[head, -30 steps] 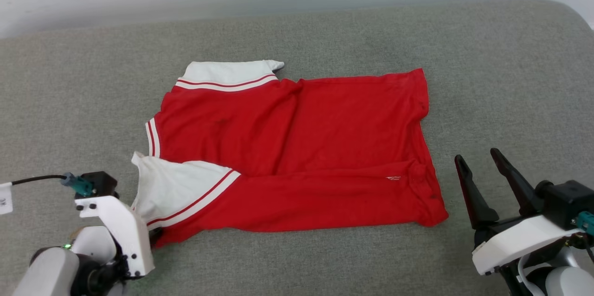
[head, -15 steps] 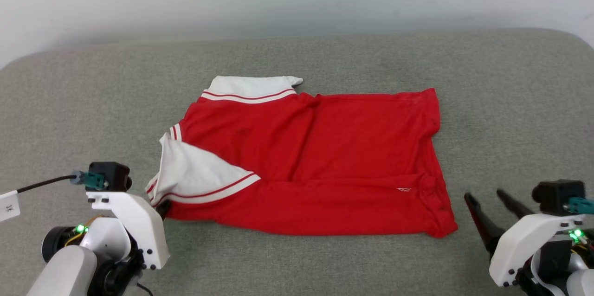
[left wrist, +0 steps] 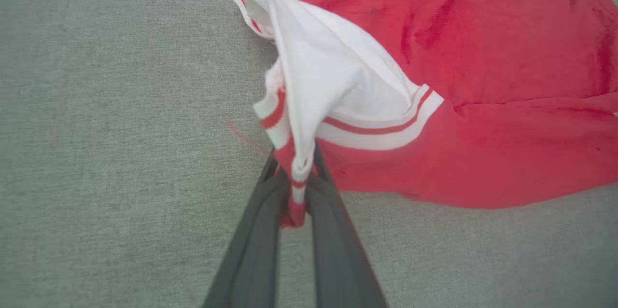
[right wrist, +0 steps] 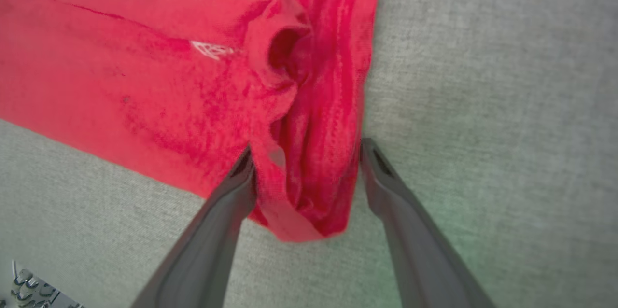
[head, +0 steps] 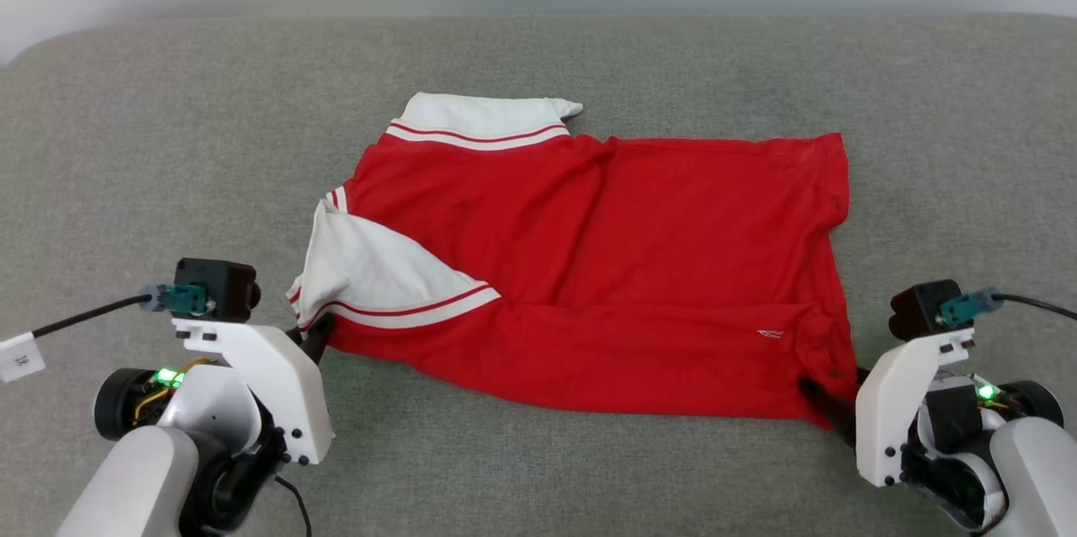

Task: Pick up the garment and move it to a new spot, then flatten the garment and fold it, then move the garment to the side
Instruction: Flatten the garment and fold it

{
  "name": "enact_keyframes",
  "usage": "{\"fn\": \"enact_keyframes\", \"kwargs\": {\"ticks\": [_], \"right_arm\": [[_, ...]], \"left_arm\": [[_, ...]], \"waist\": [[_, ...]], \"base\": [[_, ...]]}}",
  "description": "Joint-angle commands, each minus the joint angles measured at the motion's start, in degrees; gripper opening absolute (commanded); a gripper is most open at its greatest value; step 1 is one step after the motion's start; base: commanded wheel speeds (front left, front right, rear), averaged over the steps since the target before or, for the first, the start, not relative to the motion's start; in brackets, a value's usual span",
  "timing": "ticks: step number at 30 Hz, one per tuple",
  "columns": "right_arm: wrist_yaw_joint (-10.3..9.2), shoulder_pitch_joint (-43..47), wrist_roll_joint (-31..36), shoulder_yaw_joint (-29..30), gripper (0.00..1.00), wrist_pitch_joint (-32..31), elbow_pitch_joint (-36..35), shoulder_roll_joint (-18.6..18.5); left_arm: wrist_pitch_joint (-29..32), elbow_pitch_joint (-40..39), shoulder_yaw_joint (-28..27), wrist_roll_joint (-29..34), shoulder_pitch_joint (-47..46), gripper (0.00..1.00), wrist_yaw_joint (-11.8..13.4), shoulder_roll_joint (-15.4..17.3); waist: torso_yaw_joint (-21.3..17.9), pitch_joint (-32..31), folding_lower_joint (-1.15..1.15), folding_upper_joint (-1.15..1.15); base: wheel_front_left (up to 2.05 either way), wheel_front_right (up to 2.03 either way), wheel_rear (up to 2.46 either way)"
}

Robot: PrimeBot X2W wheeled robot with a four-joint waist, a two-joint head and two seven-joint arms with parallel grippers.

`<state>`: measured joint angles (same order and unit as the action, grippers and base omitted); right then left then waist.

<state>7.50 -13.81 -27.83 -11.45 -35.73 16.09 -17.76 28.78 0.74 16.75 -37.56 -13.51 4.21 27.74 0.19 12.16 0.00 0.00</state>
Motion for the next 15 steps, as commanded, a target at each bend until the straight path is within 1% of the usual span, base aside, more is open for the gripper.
{"fn": "enact_keyframes", "kwargs": {"ticks": [1,2,3,4,9,15], "right_arm": [[-0.02,-0.13,-0.78,-1.85,1.00,-1.43,3.15,0.49],[-0.02,-0.29,-1.10,-2.87,1.00,-1.90,4.37,0.55],[-0.02,-0.48,-1.59,-3.65,0.41,-2.05,5.29,0.55],[-0.02,-0.70,-2.14,-4.20,0.00,-1.91,5.97,0.55],[-0.01,-2.30,-3.32,-5.00,0.00,-0.16,6.21,-1.03],[-0.02,-1.47,-3.63,-5.23,0.00,1.32,2.50,-2.96]], "left_arm": [[0.01,-0.08,0.35,-0.43,-0.58,0.00,-0.21,-0.49],[0.00,-0.04,0.36,-0.46,-0.52,0.00,-0.18,-0.54],[-0.15,0.03,0.35,-0.58,-0.43,0.00,-0.21,-0.60],[-0.24,0.11,0.40,-0.74,-0.29,0.00,-0.24,-0.67],[-1.58,0.74,-0.22,-1.35,1.03,0.00,0.25,-1.29],[-3.04,0.82,-0.78,-2.10,4.35,0.00,1.32,-1.92]], "waist": [[0.76,0.70,0.00,0.00],[0.89,0.76,0.00,0.00],[1.00,0.78,0.00,0.00],[1.12,0.78,0.00,0.00],[1.18,-0.55,0.00,0.00],[0.95,-4.81,0.00,0.00]], "base": [[0.00,0.00,0.00],[0.00,0.00,0.00],[0.00,0.00,0.00],[0.00,0.00,0.00],[0.00,0.00,0.00],[0.00,0.00,0.00]]}}
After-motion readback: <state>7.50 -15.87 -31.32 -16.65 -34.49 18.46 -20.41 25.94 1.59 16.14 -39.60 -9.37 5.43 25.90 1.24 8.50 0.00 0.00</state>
